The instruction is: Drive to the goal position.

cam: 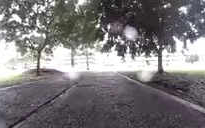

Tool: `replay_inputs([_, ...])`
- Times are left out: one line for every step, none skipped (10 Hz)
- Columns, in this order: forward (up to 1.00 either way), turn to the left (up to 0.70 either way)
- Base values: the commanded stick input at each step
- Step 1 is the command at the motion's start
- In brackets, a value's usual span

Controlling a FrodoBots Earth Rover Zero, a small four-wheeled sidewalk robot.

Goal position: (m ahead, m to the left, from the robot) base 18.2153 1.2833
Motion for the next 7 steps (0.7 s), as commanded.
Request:
replay_inputs([0.7, 0.0])
replay_inputs([0.7, 0.0])
replay_inputs([0.7, 0.0])
replay_inputs([0.7, 0.0])
replay_inputs([0.7, 0.0])
replay_inputs([0.7, 0.0])
replay_inputs([0.7, 0.0])
